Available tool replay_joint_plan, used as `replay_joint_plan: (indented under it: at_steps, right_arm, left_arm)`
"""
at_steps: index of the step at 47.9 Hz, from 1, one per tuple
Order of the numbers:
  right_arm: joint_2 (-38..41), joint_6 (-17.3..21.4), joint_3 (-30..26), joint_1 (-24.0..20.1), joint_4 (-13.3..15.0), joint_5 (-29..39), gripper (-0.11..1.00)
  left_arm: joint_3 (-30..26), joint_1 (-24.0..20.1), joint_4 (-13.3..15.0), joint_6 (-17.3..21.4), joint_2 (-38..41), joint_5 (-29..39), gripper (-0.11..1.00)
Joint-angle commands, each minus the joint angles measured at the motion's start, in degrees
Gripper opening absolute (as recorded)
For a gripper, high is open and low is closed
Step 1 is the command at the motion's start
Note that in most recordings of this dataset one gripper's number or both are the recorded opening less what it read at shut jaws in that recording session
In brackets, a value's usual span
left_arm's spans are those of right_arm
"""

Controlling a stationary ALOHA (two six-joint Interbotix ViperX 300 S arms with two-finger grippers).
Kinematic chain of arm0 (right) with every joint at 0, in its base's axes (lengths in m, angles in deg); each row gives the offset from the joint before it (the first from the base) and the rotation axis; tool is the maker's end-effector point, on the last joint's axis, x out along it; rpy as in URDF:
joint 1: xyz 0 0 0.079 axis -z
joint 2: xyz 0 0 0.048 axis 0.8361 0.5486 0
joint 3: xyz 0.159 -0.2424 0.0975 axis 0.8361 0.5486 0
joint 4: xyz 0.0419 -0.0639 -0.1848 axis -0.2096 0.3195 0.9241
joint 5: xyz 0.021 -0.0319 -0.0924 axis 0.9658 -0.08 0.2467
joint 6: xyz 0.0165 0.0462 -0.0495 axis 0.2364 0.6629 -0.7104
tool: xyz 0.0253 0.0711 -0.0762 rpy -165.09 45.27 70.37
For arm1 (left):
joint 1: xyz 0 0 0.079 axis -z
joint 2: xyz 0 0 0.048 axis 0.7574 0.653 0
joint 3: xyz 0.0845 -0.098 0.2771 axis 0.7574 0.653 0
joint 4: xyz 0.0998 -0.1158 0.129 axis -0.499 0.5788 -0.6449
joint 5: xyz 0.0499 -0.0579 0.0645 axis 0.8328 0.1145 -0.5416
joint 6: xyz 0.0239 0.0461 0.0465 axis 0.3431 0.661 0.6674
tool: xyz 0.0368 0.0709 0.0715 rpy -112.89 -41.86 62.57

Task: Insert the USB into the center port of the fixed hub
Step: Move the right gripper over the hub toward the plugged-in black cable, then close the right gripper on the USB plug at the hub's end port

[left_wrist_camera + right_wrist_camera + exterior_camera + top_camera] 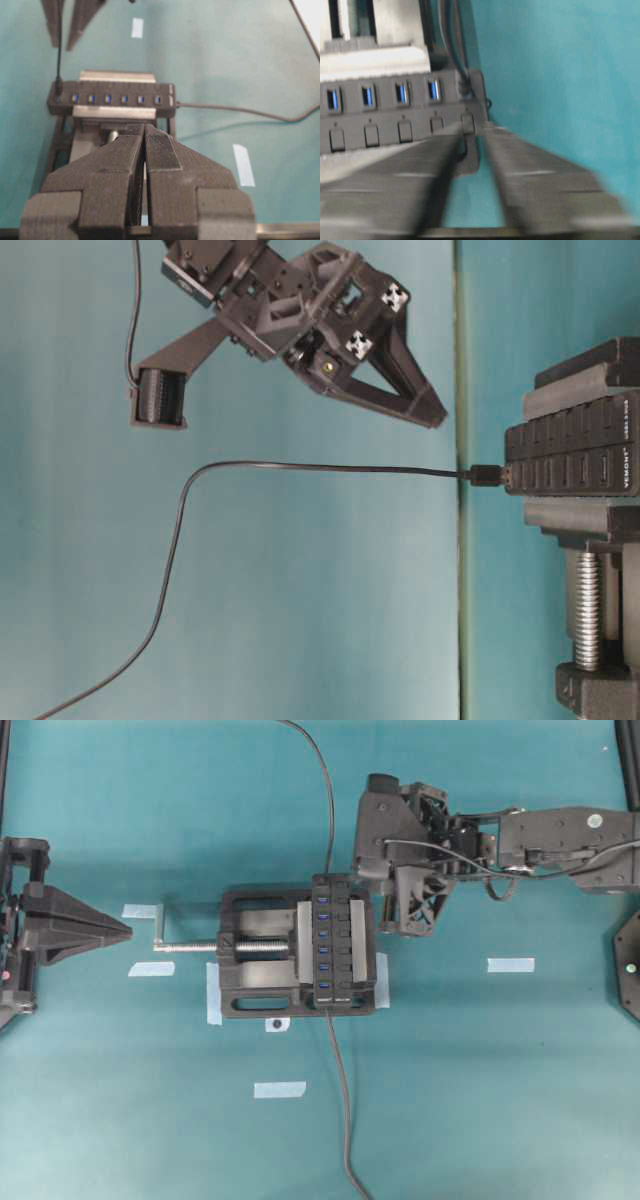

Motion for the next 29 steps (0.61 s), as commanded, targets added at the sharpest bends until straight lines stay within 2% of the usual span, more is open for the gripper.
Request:
replay_joint_plan:
  at_steps: [1, 4, 8, 29]
  right_arm:
    - [-0.3, -0.2, -1.7, 0.0, 0.1, -0.5, 0.53]
    - [0.1, -0.2, -1.8, 0.0, 0.1, -0.5, 0.65]
    - [0.8, -0.2, -2.2, 0.0, 0.1, -0.5, 0.76]
    - [4.9, -0.3, -4.5, 0.0, 0.1, -2.7, 0.76]
  left_arm:
    - [-0.8, 0.1, -0.1, -0.1, 0.2, -0.3, 0.00]
    - [-0.8, 0.1, -0.2, -0.1, 0.0, -0.3, 0.00]
    - [-0.6, 0.1, -0.2, -0.1, -0.1, -0.3, 0.00]
    - [-0.4, 0.1, -0.2, -0.1, -0.4, -0.3, 0.00]
